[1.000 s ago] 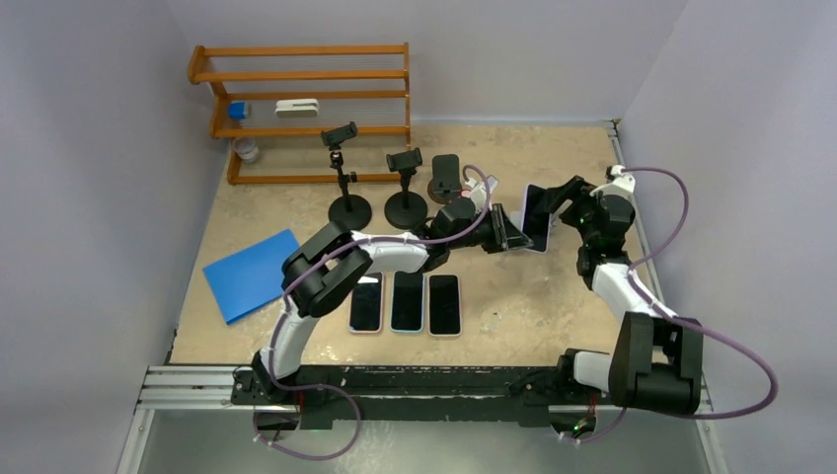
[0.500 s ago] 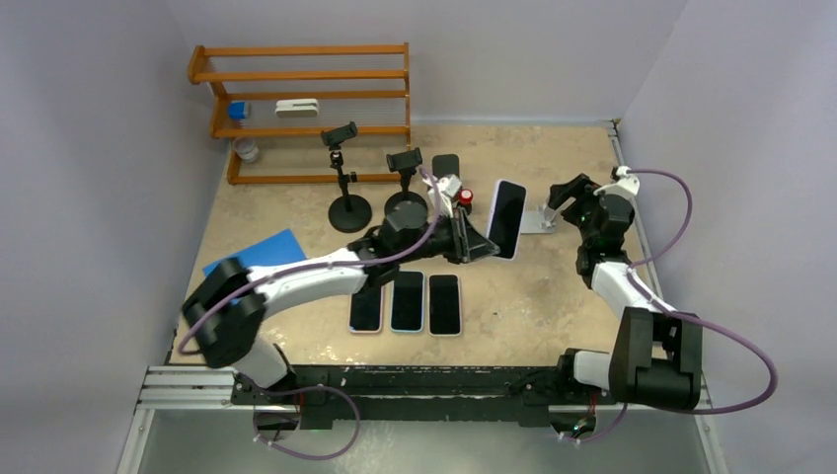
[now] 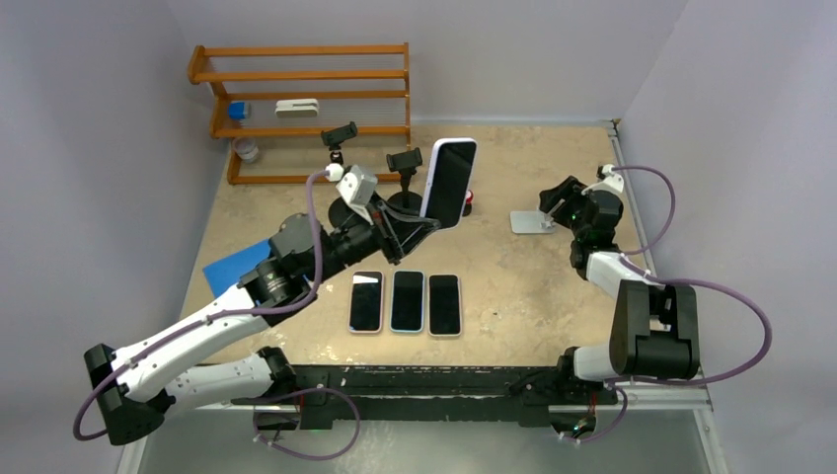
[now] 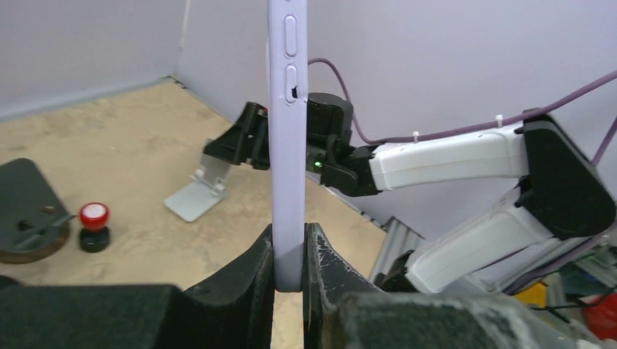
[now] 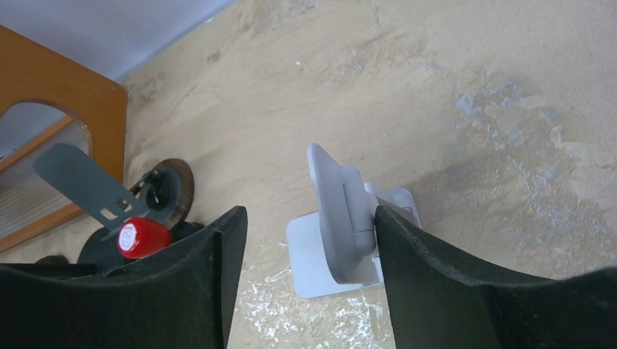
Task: Remove the phone from the phone stand
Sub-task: Pick up the phone stand at the center of the board.
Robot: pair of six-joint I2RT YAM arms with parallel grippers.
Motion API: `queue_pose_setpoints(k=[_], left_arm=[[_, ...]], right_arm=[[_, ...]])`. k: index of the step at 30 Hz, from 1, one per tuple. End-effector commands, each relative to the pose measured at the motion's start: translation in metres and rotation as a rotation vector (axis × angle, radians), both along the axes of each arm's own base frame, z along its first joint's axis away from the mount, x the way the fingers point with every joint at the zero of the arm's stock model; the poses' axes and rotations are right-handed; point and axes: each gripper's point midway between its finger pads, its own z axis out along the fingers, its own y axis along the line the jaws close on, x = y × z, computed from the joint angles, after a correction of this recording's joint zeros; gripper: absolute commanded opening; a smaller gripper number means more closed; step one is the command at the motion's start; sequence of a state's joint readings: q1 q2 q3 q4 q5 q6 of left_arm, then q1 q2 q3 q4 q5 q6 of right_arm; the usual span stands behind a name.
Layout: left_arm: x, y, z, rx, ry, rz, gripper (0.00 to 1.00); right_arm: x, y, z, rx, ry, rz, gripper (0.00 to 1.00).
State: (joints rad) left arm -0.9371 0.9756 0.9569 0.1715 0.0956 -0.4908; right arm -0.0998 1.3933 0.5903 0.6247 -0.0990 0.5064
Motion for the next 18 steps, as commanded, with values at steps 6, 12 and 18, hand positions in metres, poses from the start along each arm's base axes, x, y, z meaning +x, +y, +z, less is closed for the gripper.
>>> queue_pose_setpoints(k=[6,12,18], left_arm=[[0.006,0.030,0.001,0.019,-0.144,0.120,0.00],[0.011,0.033,-0.017,0.040,-0.105,0.148,0.00],[0.007,0.033,-0.017,0.026,-0.105,0.135,0.00]], right_arm=[[0.010,0.003,0.007,0.014,-0.037,0.004,0.60],[0.009,0.004,-0.006,0.011,-0.013,0.016,0.44],[0.009,0.010,-0.008,0.023,-0.005,0.048,0.34]])
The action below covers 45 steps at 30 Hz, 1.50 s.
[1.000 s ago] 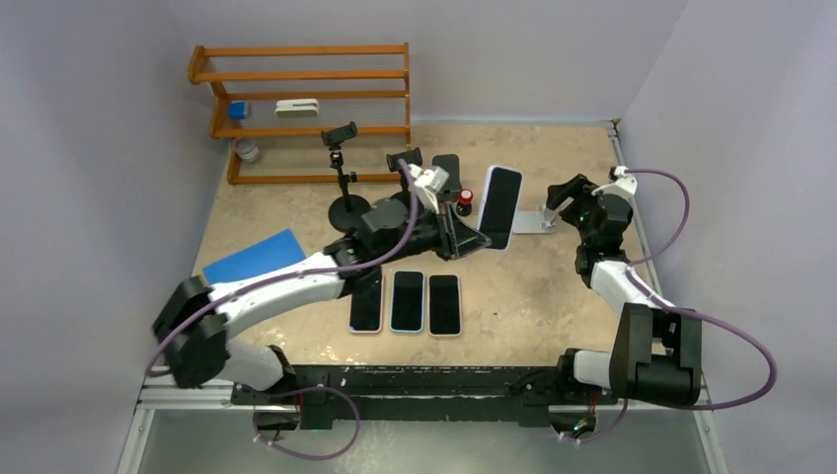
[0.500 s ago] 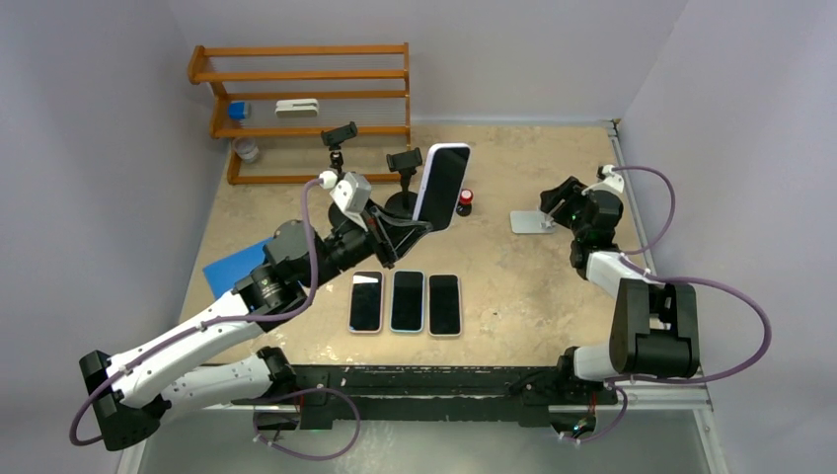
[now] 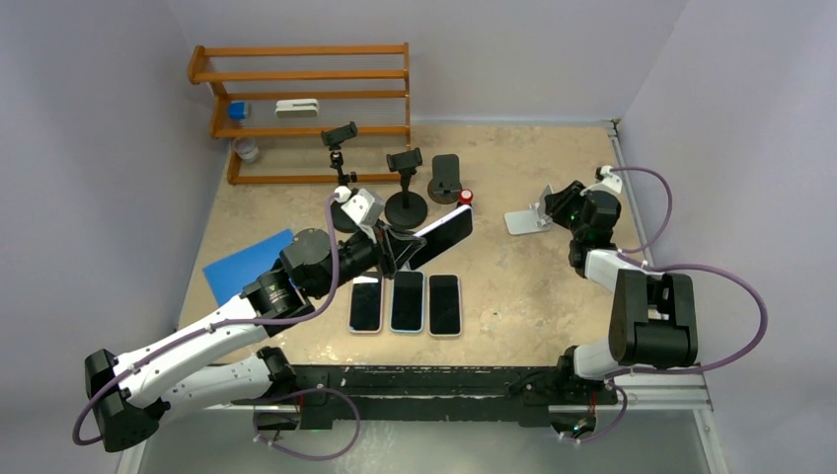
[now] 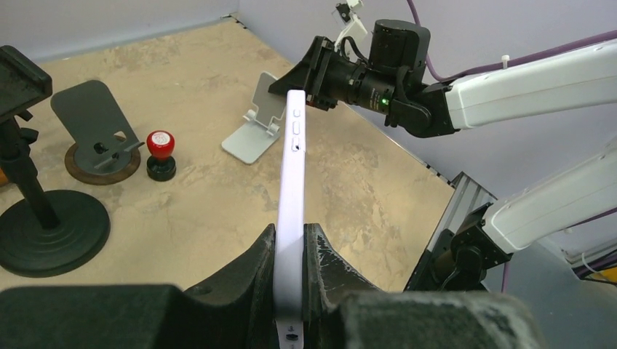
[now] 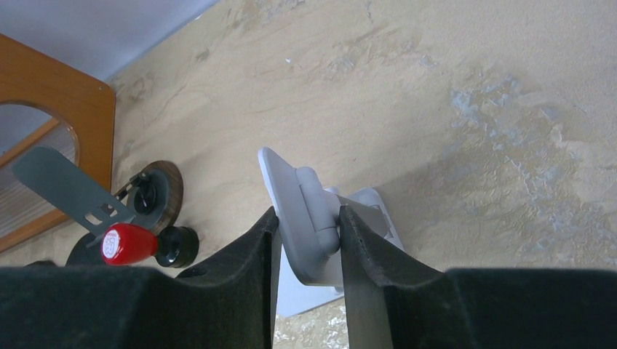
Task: Remove the phone from the phone stand
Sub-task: Pick up the phone stand at the center of the board, then place the phone stand at the center of the board.
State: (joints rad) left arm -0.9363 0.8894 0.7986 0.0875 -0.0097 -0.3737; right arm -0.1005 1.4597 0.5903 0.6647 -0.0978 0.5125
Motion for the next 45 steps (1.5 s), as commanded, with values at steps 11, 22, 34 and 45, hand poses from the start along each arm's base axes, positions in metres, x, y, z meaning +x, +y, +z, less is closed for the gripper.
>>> queue_pose_setpoints(k=[11,22,34,45], left_arm=[[0.002,0.005,0.044,-0.158,-0.070,0.030,0.00],[0.009,0.010,0.036,-0.161,-0.019,0.084,0.00],[0.015,0.013,0.031,-0.136,-0.023,0.121,0.00],[0.016,0.016,0.033,-0.134,-0.043,0.133,0.00]], right_arm=[[0.008,0.003,0.016,-0.017,-0.057,0.023,0.13],[0.011,0.013,0.047,0.049,-0.143,0.041,0.00],[0.047,0.038,0.089,0.005,-0.227,0.035,0.00],[0.082,0.059,0.070,-0.078,-0.161,0.010,0.00]])
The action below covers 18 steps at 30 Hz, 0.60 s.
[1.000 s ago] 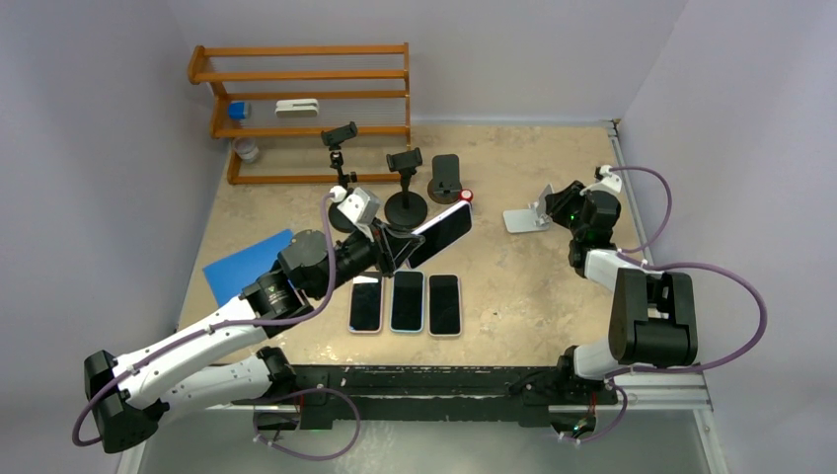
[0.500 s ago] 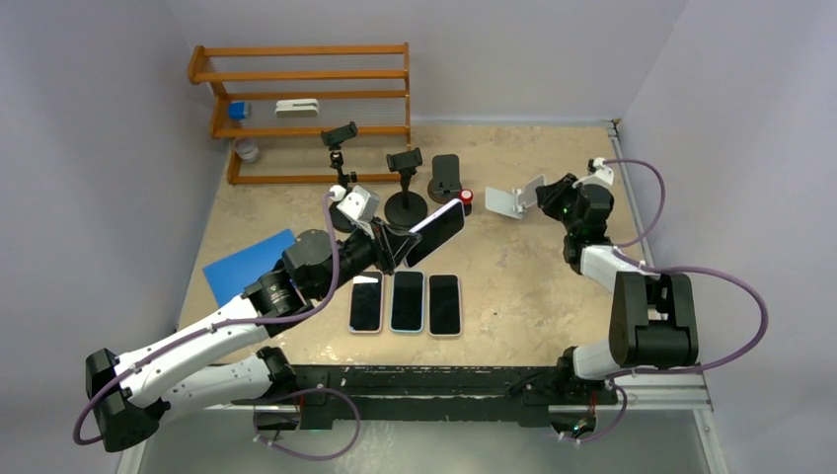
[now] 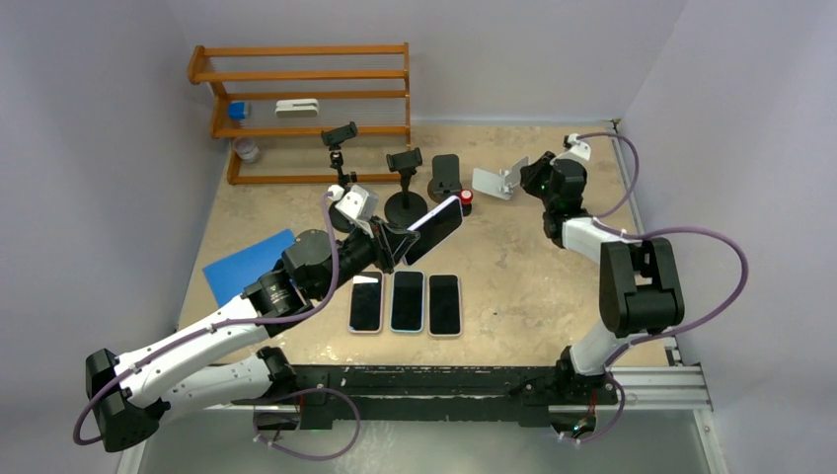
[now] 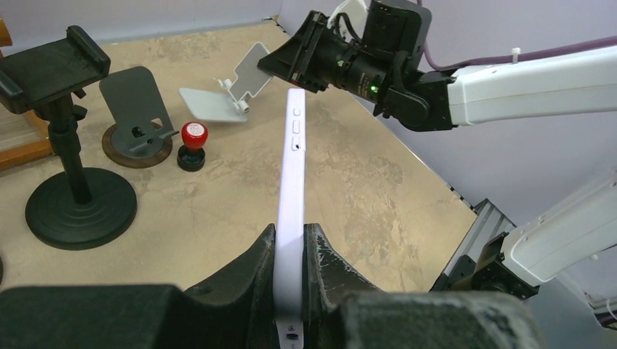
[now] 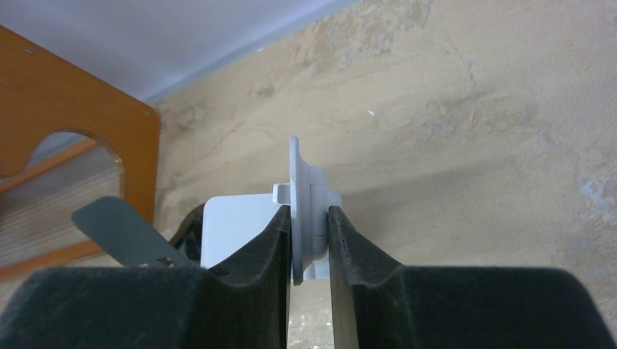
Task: Remove the phone from the phone stand
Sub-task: Place the phone stand at the center of the board.
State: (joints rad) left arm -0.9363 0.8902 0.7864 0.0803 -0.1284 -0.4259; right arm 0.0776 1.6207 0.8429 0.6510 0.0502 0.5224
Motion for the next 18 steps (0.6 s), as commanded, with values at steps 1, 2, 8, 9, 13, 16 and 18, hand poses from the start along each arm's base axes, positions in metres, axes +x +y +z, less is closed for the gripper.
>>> queue_pose_setpoints(k=[1,2,8,9,13,16,18], left_arm=[[0.001,0.006,0.041,-0.111,-0.101,0.019,0.00],[0.001,0.006,0.041,-0.111,-0.102,0.020,0.00],[0.001,0.007,0.042,-0.112,-0.111,0.021,0.00],[0.001,0.007,0.043,-0.112,-0.111,0.021,0.00],[0.001,0.007,0.042,-0.111,-0.111,0.025,0.00],[0.002,0.007,0.041,-0.108,-0.110,0.026,0.00],[0.001,0.007,0.041,-0.109,-0.109,0.025,0.00]], right_arm=[[0.021,0.007,0.031,-0.049,-0.081,-0.024,0.00],[0.022,0.010,0.029,-0.059,-0.074,-0.022,0.00],[0.027,0.021,0.018,-0.150,-0.029,-0.037,0.00],[0.027,0.021,0.017,-0.164,-0.021,-0.047,0.00],[0.025,0.017,0.016,-0.217,-0.005,-0.090,0.00],[0.023,0.011,0.020,-0.241,-0.005,-0.127,0.00],[0.022,0.010,0.021,-0.252,0.000,-0.133,0.00]])
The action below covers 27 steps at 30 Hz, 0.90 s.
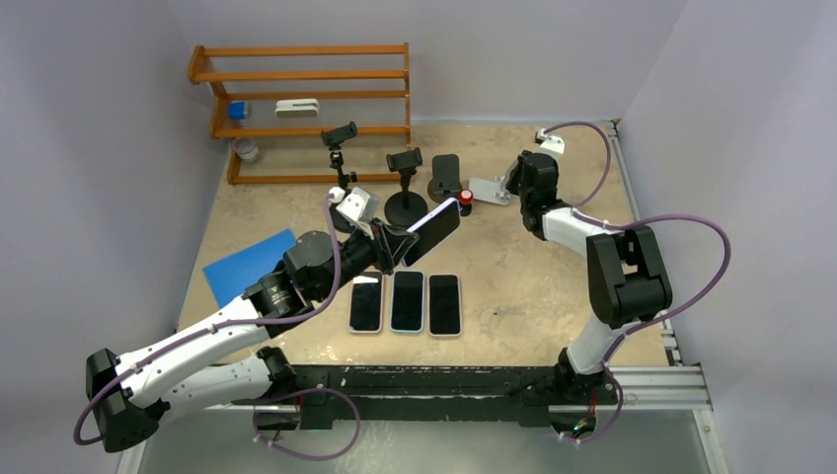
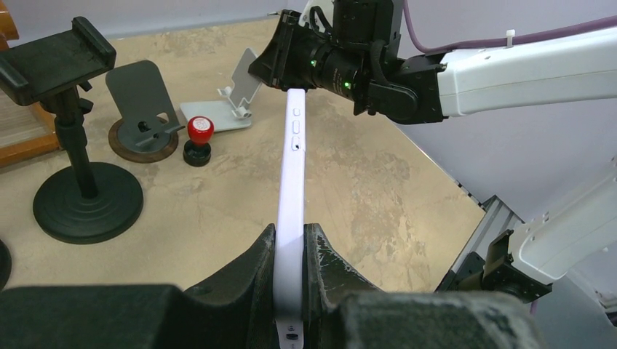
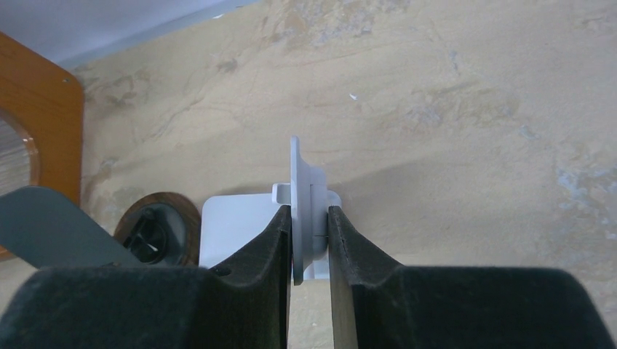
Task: Remove the phone from the phone stand
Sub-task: Place the phone stand at the center of the board.
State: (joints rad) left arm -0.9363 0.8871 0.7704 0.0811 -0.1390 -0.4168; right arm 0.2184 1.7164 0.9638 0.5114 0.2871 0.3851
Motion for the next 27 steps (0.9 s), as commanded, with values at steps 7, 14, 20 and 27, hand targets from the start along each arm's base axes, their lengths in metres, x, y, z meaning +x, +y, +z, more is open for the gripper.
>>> queue_pose_setpoints(k=[7,14,20,27], left_arm=[[0.000,0.004,0.046,-0.122,-0.106,0.011,0.00],[0.000,0.002,0.045,-0.119,-0.103,0.003,0.00],[-0.001,0.002,0.044,-0.122,-0.099,0.000,0.00],[-0.002,0.002,0.045,-0.129,-0.091,-0.002,0.00]], right_arm=[[0.010,-0.012,0.034,-0.052,-0.077,-0.060,0.00],[0.006,-0.005,0.035,-0.046,-0.077,-0.042,0.41],[0.005,-0.001,0.052,0.017,-0.105,-0.050,0.72],[-0.012,-0.004,0.119,0.168,-0.234,-0.097,0.90]])
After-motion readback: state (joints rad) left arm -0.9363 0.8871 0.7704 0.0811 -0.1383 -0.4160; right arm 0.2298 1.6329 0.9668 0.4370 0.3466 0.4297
